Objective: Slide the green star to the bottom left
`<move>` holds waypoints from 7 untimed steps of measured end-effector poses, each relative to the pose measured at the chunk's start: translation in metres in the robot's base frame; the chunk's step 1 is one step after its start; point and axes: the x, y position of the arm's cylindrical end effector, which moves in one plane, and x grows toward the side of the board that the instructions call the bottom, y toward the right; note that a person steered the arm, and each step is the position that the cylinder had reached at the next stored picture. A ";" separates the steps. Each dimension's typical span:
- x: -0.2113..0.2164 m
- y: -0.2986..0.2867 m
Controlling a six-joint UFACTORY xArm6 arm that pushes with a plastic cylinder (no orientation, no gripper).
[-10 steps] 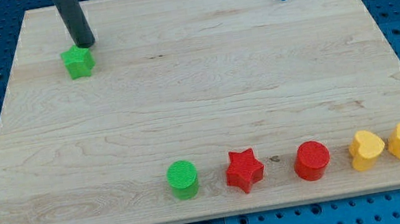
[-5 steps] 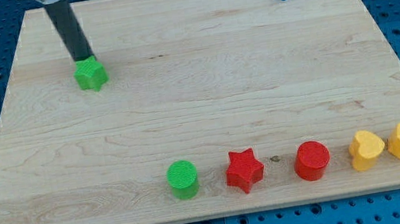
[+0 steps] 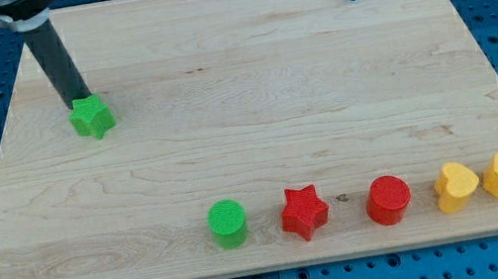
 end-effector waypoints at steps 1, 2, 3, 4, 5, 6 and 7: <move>0.000 0.005; 0.005 0.033; 0.022 0.044; 0.025 0.043; 0.025 0.036; 0.024 0.029; 0.024 0.027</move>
